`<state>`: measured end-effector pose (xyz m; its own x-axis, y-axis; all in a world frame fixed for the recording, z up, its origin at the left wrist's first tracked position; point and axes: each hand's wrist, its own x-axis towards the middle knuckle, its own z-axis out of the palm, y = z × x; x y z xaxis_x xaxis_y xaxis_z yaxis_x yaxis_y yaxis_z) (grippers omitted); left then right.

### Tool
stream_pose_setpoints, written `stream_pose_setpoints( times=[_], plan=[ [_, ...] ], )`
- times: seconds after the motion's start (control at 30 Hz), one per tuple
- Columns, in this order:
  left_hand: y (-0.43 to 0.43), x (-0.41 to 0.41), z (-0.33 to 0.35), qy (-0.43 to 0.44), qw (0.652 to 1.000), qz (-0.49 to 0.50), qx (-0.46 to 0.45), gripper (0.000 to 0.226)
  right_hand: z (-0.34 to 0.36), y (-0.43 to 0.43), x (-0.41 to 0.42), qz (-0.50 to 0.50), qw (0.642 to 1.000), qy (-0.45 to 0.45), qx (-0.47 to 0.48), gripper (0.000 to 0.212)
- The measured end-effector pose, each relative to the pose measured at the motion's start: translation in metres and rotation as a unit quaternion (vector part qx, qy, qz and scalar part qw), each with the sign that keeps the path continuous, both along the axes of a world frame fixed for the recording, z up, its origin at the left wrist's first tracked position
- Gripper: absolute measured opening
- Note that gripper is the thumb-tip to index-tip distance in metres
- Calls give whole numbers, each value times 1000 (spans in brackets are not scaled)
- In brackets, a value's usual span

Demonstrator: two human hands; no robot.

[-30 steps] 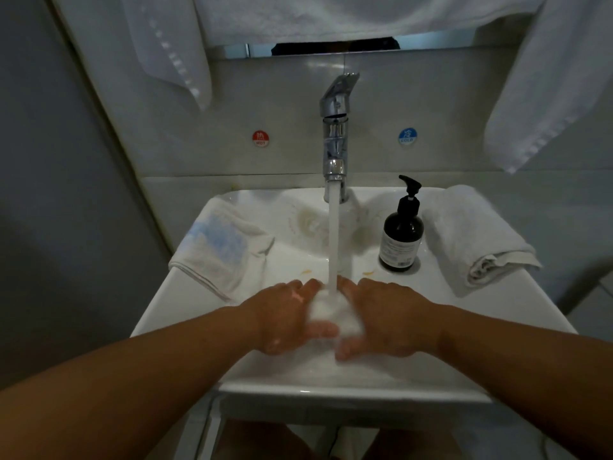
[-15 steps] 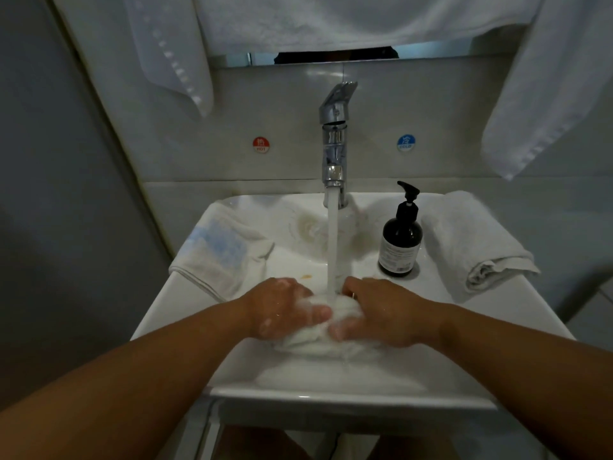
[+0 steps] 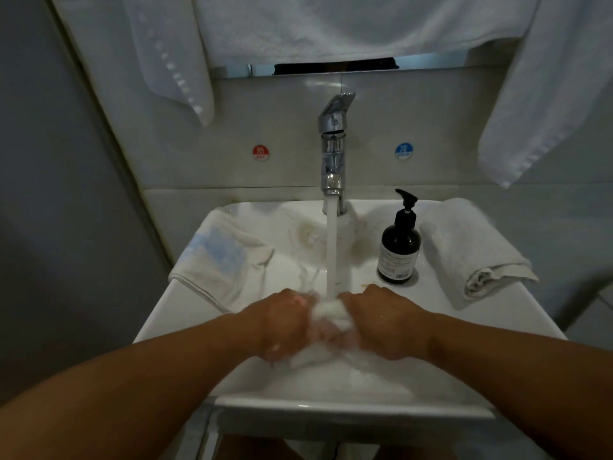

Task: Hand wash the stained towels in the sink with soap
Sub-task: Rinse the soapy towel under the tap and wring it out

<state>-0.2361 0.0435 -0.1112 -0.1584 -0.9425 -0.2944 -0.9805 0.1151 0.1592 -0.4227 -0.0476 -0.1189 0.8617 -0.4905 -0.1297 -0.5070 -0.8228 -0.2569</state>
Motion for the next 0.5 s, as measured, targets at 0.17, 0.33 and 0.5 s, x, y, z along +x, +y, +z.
stream_pose_setpoints(
  times=[0.17, 0.33, 0.5],
  plan=[
    [3, 3, -2, 146, 985, 89, 20, 65, 8, 2, -10, -39, 983, -27, 177, 54],
    [6, 12, 4, 153, 984, 81, -35, 51, 14, 1, -9, -26, 999, -34, 11, 60],
    [12, -3, 5, 86, 994, 42, 52, 85, 3, 11, -11, 10, 998, 58, 1, 103]
  ],
)
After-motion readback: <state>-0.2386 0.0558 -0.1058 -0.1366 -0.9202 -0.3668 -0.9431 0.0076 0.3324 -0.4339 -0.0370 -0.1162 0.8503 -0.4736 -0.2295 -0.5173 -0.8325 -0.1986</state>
